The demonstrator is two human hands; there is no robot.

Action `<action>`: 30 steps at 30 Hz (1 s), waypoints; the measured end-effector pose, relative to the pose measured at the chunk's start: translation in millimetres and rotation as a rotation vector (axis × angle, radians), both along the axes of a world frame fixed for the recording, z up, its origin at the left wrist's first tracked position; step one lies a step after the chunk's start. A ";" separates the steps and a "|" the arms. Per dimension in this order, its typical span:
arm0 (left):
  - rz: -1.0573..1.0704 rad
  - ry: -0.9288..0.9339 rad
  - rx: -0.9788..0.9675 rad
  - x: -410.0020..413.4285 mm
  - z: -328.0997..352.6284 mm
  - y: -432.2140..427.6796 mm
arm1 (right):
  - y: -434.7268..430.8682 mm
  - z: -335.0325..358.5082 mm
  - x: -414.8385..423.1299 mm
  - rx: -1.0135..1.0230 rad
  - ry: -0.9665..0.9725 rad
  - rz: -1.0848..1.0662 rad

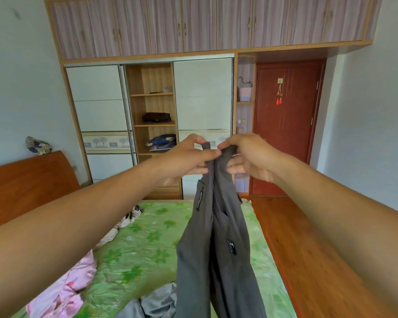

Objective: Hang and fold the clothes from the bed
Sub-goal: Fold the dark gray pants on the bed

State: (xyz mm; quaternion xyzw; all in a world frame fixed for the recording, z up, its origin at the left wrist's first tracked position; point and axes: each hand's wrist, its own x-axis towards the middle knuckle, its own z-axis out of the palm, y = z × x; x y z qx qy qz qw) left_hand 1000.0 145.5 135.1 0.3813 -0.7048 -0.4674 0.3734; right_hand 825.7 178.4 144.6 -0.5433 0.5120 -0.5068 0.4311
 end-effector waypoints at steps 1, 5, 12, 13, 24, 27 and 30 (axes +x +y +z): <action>-0.017 -0.075 -0.061 1.3 -3.4 0.5 | 0.0 -0.2 -2.4 0.025 -0.029 0.033; 0.029 -0.175 -0.258 -6.4 -24.8 -3.5 | 0.3 -5.0 -0.4 0.046 -0.077 0.152; -0.055 -0.041 -0.170 11.0 -37.8 -15.9 | -8.4 -34.6 -33.8 -0.190 0.791 -0.051; -0.053 -0.040 -0.171 14.4 -38.7 -17.5 | -12.0 -43.0 -41.8 -0.164 0.918 -0.067; -0.057 0.082 -0.227 52.1 -23.8 -28.8 | -16.4 -79.3 -54.0 0.151 0.682 0.341; -0.084 0.007 -0.224 66.2 -23.4 -32.8 | -18.8 -70.4 -52.6 0.016 0.677 0.247; -0.044 -0.105 -0.164 82.1 -20.6 -37.2 | -23.6 -44.0 -50.1 -0.254 0.483 0.033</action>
